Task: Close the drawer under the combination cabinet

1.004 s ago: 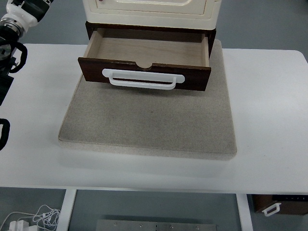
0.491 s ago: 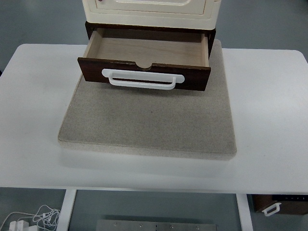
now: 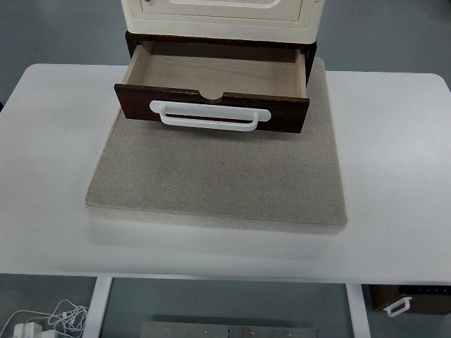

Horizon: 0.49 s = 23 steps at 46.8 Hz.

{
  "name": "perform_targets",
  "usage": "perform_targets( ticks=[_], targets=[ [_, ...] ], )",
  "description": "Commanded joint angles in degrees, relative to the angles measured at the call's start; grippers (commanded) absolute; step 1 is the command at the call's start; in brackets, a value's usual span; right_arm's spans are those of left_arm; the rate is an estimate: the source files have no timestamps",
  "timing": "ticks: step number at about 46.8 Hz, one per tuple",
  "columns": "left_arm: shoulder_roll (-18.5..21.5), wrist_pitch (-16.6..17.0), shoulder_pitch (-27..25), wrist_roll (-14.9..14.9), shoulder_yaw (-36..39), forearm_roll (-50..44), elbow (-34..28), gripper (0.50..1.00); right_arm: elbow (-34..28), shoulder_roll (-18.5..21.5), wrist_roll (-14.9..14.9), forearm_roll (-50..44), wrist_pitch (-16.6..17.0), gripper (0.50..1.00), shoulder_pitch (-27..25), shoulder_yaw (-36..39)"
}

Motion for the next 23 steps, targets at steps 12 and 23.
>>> perform_targets(
  ticks=[12,23],
  targets=[
    [2.08,0.36,-1.49,-0.01,3.43,5.35,-17.27,0.996,0.05,0.0,0.01,0.0,-0.03,0.952,0.0,0.02],
    [1.64,0.54,-1.66,-0.01,8.17,9.31,-26.77,0.996,0.05,0.0,0.01,0.0,-0.03,0.952,0.0,-0.07]
  ],
)
